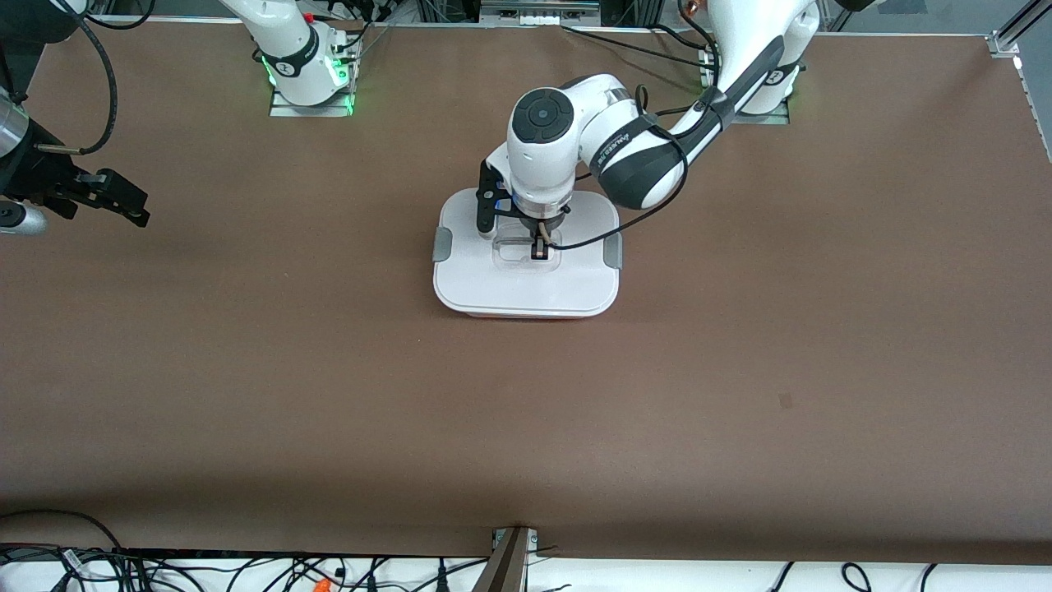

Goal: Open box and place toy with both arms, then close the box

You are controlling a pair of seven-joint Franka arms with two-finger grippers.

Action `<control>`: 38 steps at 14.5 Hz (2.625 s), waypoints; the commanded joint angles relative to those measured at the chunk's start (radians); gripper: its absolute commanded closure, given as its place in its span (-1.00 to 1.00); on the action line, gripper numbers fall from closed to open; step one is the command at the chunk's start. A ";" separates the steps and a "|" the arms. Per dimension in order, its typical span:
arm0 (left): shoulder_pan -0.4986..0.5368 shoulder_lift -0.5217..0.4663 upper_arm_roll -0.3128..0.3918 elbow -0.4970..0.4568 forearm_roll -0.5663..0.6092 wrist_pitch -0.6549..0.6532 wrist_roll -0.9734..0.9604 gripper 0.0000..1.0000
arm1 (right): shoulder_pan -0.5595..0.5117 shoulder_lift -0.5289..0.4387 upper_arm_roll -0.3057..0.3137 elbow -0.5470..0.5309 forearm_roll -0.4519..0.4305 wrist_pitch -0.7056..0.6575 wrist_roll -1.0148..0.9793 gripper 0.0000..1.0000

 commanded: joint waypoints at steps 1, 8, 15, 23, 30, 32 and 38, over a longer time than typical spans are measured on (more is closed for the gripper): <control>-0.005 -0.026 0.006 -0.040 0.034 0.005 -0.023 1.00 | 0.019 -0.023 -0.022 -0.040 0.062 0.022 0.000 -0.99; -0.006 -0.026 0.006 -0.075 0.035 0.005 -0.023 1.00 | 0.022 -0.023 -0.020 -0.060 0.067 0.073 -0.018 -0.99; -0.005 -0.025 0.006 -0.077 0.038 0.002 -0.022 1.00 | 0.024 -0.027 -0.017 -0.046 0.067 0.029 -0.016 -0.99; 0.000 -0.069 -0.001 -0.063 0.038 -0.009 -0.048 -1.00 | 0.024 -0.020 -0.023 -0.045 0.072 0.036 -0.018 -0.99; 0.014 -0.224 0.001 -0.023 -0.034 -0.258 -0.272 -1.00 | 0.022 -0.017 -0.023 -0.048 0.073 0.028 -0.018 -0.99; 0.017 -0.252 0.007 0.017 -0.034 -0.329 -0.383 -1.00 | 0.022 -0.018 -0.023 -0.054 0.073 0.025 -0.018 -0.99; 0.214 -0.281 -0.001 0.164 -0.046 -0.478 -0.396 -1.00 | 0.022 -0.018 -0.023 -0.054 0.073 0.015 -0.018 -0.99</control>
